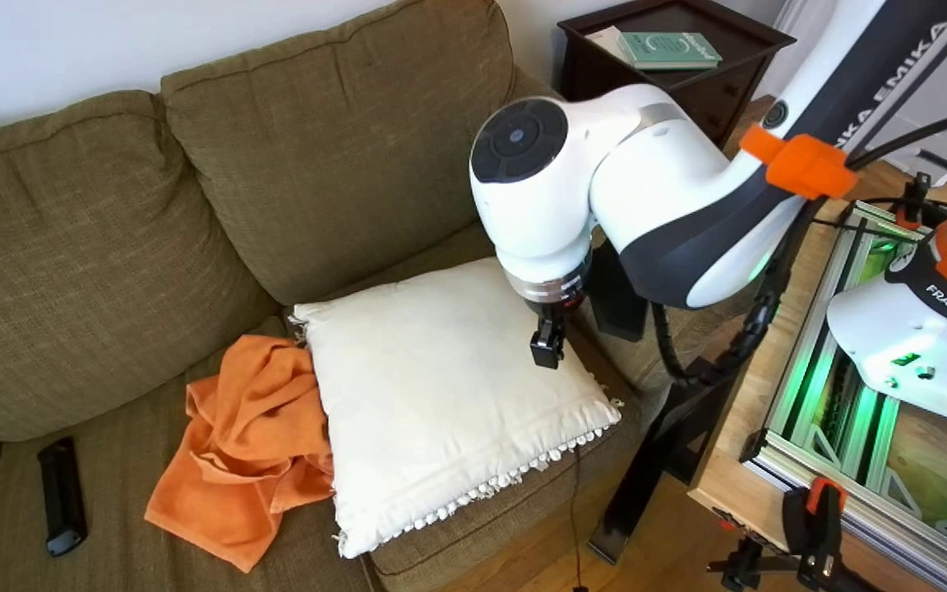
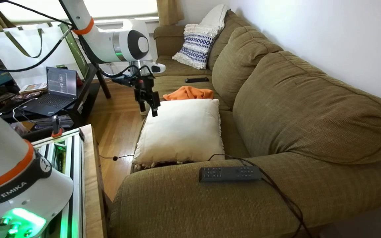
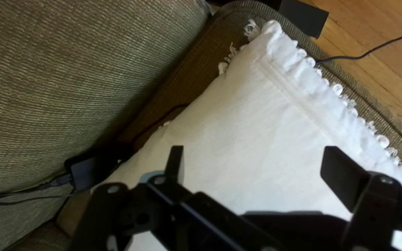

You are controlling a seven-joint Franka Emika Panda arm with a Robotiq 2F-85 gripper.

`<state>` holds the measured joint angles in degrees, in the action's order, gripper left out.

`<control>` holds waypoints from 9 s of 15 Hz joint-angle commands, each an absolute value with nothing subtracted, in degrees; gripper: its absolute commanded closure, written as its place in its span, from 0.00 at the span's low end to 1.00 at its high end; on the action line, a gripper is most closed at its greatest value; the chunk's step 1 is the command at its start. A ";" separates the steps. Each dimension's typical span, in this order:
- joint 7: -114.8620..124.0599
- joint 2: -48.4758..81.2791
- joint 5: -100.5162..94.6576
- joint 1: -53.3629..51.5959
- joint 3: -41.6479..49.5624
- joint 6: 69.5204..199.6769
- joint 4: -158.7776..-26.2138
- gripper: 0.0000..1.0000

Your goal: Put the white and blue pillow in an upright position against the couch backrest

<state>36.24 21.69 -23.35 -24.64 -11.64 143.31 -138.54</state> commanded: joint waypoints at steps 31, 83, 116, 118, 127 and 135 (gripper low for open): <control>42.52 52.13 -29.51 -66.83 11.70 151.59 -121.16 0.00; 53.64 55.27 -32.92 -100.22 50.68 148.96 -124.15 0.95; 84.13 87.06 -43.40 -91.17 63.28 133.27 -102.04 0.21; 90.22 86.51 -47.92 -88.62 61.21 125.17 -99.26 0.08; 97.29 81.52 -54.97 -70.46 47.60 103.33 -84.81 0.00; 103.14 71.81 -63.90 -57.27 33.98 105.55 -80.19 0.00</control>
